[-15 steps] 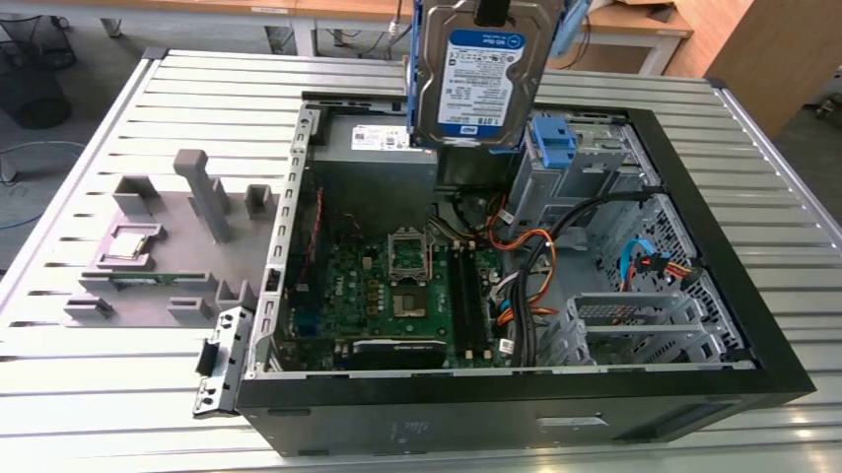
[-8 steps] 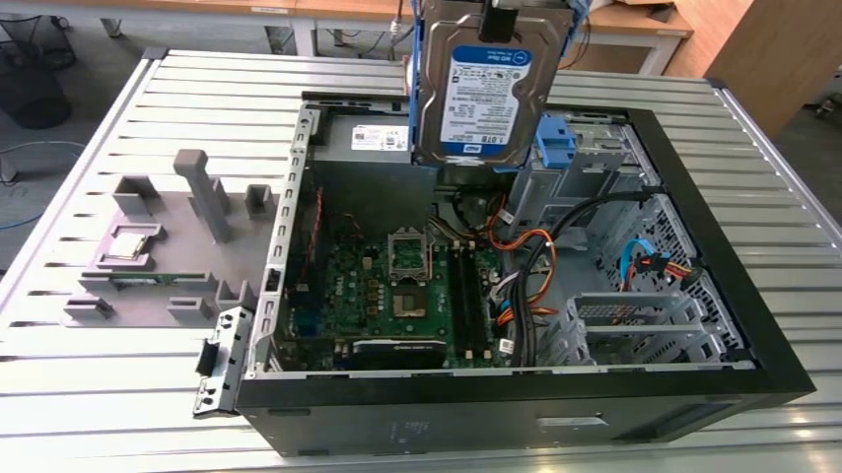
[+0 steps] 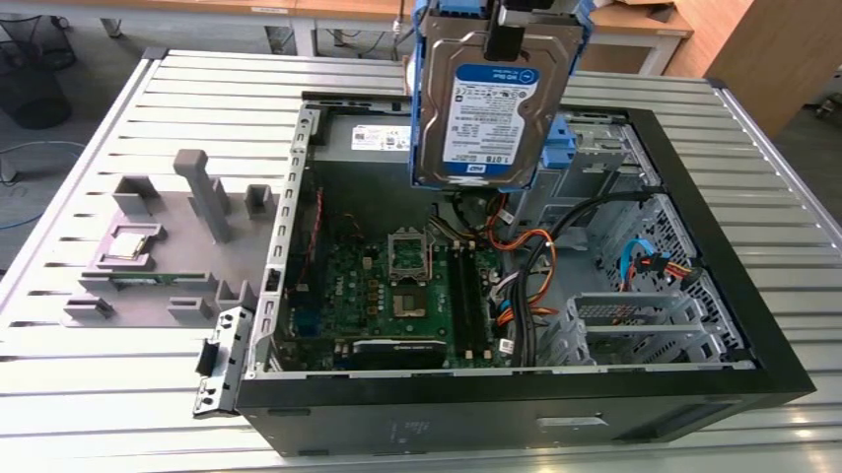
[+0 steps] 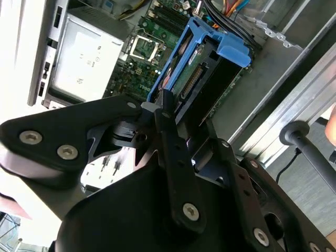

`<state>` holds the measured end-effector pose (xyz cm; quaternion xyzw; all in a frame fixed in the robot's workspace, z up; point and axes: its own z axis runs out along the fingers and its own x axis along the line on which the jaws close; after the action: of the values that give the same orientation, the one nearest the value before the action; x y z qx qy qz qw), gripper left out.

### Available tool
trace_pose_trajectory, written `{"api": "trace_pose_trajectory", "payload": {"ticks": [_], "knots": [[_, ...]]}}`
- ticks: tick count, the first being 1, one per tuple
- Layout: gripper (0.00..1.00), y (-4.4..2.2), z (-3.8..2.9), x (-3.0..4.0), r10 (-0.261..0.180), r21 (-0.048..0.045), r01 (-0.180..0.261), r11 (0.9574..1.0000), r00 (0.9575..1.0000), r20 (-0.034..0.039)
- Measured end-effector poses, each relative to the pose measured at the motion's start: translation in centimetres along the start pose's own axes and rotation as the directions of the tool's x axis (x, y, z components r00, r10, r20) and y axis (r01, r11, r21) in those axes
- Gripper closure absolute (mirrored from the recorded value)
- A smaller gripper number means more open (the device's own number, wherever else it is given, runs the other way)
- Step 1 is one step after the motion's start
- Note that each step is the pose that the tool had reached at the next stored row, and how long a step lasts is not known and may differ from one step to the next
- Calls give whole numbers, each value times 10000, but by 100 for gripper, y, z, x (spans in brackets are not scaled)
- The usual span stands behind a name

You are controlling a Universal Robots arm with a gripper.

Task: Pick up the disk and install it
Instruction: 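Pick up the disk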

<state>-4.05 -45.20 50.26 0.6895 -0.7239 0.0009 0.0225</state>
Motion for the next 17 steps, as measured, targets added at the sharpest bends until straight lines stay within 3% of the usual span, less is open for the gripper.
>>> {"api": "trace_pose_trajectory", "payload": {"ticks": [7,13,14,16,17], "knots": [[65,-8,7,161,0,2,0,10000,10000,-10],[65,-9,7,167,0,1,0,10000,10000,-9],[65,-10,6,167,-4,-2,4,10000,10000,60],[65,-9,7,168,-11,-15,12,10000,9995,317],[65,-9,7,170,-12,-18,13,10000,9993,381]]}}
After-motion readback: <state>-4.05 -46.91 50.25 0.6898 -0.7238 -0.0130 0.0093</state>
